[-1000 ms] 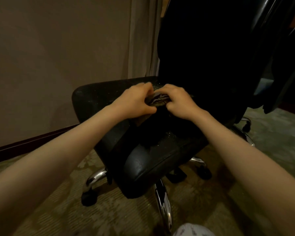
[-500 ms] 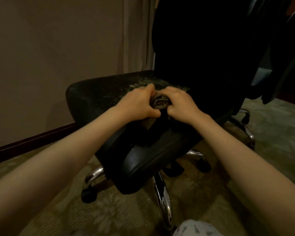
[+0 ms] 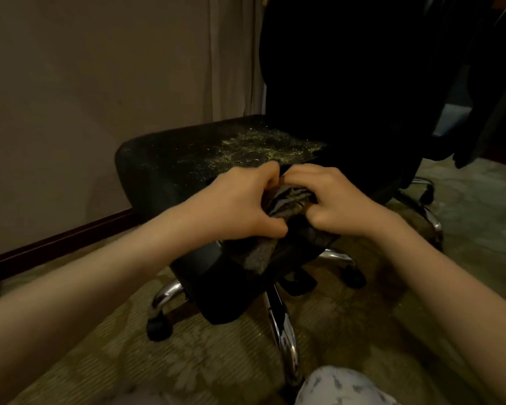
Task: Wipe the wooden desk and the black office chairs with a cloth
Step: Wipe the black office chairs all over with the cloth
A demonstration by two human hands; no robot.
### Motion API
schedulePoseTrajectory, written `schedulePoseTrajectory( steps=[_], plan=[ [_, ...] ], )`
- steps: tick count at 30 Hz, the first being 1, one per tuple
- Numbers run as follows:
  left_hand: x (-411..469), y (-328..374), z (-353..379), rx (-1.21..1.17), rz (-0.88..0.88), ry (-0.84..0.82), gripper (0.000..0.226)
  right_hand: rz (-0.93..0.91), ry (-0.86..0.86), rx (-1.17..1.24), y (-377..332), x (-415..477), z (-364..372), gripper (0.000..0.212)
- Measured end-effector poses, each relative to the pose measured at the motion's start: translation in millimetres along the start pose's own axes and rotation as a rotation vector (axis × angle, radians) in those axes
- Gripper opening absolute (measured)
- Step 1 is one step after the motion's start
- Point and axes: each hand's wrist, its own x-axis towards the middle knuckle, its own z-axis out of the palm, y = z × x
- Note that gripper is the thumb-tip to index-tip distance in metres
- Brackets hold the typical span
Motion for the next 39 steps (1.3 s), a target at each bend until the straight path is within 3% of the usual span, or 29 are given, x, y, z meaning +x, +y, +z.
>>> schedulePoseTrajectory(
  steps=[4, 7, 11, 13, 15, 17, 20, 24, 27, 30, 35, 39],
  plan=[
    [31.7, -34.1, -7.4, 0.093, -0.031, 0.161, 0.039, 0.138, 0.151, -0.082, 14.4, 41.9, 19.6, 0.058],
    [39.3, -49.5, -17.5, 0.08, -0.083, 0.189, 0.039, 0.222, 0.155, -0.11, 7.7, 69.8, 21.8, 0.06],
    [11.3, -46.3, -29.5, 0.005, -0.07, 0.282, 0.037, 0.037, 0.185, -0.07, -10.2, 65.7, 5.8, 0.056],
    [-11.7, -45.6, -30.9, -0.108, -0.085, 0.249, 0.033, -0.074, 0.088, 0.034, -22.9, 61.1, -0.4, 0.052],
    [-32.1, -46.1, -26.4, -0.228, -0.112, 0.131, 0.03, -0.107, -0.069, 0.131, -31.6, 57.3, 0.3, 0.046],
    [-44.2, -49.0, -15.6, -0.295, -0.121, 0.101, 0.031, -0.117, -0.122, 0.157, -31.6, 55.0, 6.3, 0.043],
    [-39.8, -56.3, -5.5, -0.278, -0.112, 0.239, 0.034, -0.135, -0.034, 0.147, -21.7, 60.9, 19.1, 0.048],
    [-5.6, -74.7, -11.5, -0.062, -0.182, 0.38, 0.039, -0.024, 0.062, -0.026, -11.1, 90.7, 33.1, 0.057],
    [3.8, -77.2, -21.7, -0.025, -0.199, 0.354, 0.038, -0.016, 0.079, 0.011, -10.4, 100.5, 31.1, 0.052],
    [-4.9, -58.6, -34.5, -0.067, -0.098, 0.322, 0.034, -0.062, 0.109, 0.239, -12.9, 83.9, 11.6, 0.044],
    [-13.0, -15.9, -25.4, -0.201, -0.035, 0.076, 0.024, -0.049, -0.16, 0.427, -11.1, 41.2, -13.5, 0.04],
    [-10.5, -3.8, -10.8, -0.201, -0.079, 0.11, 0.033, -0.037, -0.146, 0.468, -9.5, 29.0, -16.6, 0.047]
  ],
)
